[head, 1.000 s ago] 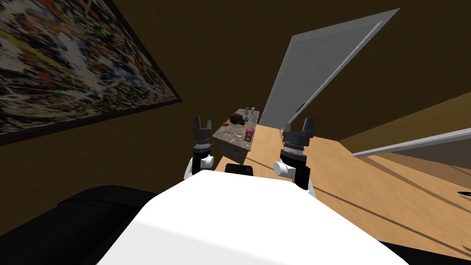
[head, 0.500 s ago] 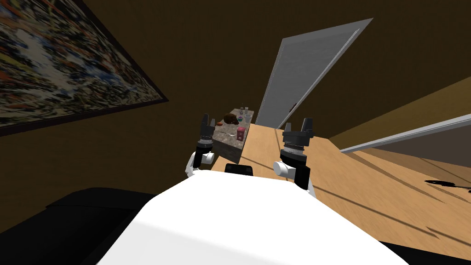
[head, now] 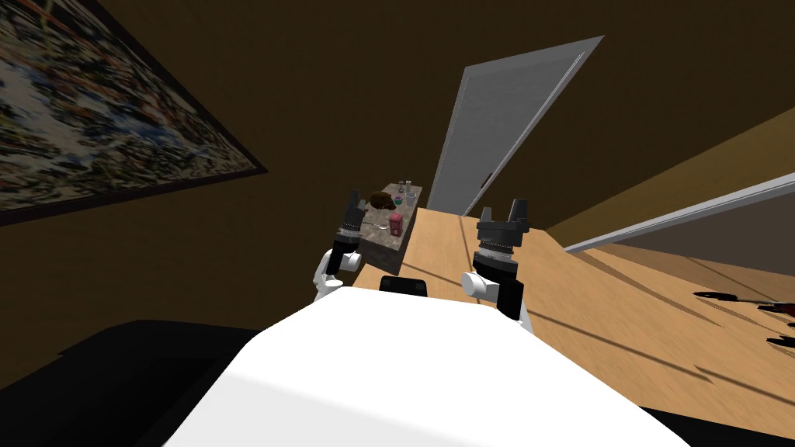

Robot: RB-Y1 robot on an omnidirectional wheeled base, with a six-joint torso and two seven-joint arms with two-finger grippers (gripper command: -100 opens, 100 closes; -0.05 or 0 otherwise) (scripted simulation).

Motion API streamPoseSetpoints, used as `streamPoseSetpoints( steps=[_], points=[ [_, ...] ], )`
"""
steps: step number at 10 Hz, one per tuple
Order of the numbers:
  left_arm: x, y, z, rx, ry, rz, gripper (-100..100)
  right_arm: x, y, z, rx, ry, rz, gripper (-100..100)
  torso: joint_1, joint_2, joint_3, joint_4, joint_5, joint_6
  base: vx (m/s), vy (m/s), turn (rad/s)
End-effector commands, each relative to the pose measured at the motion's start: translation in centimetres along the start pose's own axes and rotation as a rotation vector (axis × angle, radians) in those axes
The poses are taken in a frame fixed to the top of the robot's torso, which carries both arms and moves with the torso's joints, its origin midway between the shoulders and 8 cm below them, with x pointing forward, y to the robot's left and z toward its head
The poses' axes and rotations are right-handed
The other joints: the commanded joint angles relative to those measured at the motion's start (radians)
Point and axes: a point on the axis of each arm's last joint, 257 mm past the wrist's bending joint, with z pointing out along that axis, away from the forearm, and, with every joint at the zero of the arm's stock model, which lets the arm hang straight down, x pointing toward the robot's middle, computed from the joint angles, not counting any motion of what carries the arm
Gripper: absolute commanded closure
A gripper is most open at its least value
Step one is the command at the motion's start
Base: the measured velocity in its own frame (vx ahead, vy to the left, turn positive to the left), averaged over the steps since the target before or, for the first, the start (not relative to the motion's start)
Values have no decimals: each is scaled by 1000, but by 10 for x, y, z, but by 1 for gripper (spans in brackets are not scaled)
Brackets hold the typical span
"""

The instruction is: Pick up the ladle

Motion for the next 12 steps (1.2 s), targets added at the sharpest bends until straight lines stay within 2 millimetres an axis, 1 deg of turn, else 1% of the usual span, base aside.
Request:
streamPoseSetpoints(
  steps=[1,2,3,4,5,6,7,8,9,10,11,12],
  points=[
    [2,9,3,-28,12,23,-100,0,0,0,0,0,0,0,0,0,0,0,0,0,17,-121,-27],
    [3,17,10,-46,32,68,-100,0,0,0,0,0,0,0,0,0,0,0,0,0,23,-173,-54],
    [3,22,10,-65,34,68,-100,0,0,0,0,0,0,0,-3,-1,0,0,-1,0,13,-146,-31],
    [3,29,17,-78,52,117,-100,0,0,0,0,0,0,0,-1,0,0,0,-1,0,-10,-165,-65],
    [4,34,16,-100,55,117,-100,0,0,0,0,0,0,0,-3,1,0,0,-1,0,-2,-130,-32],
    [4,36,16,-107,55,117,-100,0,0,0,0,0,0,0,-1,1,1,0,0,0,8,-43,5],
    [2,46,22,-132,74,170,-100,0,0,0,0,0,0,0,4,1,0,0,1,-1,19,-97,-64],
    [2,52,22,-152,77,170,-100,0,0,0,0,0,0,0,2,0,0,0,1,0,10,-109,-29],
    [-1,60,28,-169,92,226,-100,0,0,0,0,0,0,0,2,0,0,0,0,0,4,-156,-66],
    [-1,67,27,-196,96,226,-100,0,0,0,0,0,0,0,-1,0,0,0,0,0,22,-127,-22],
    [-6,75,33,-214,110,284,-100,0,0,0,0,0,0,0,0,0,0,0,0,-1,34,-141,-53],
    [-6,82,31,-242,114,285,-100,0,0,0,0,0,0,0,-1,-1,-1,0,0,0,32,-131,-24]
  ],
)
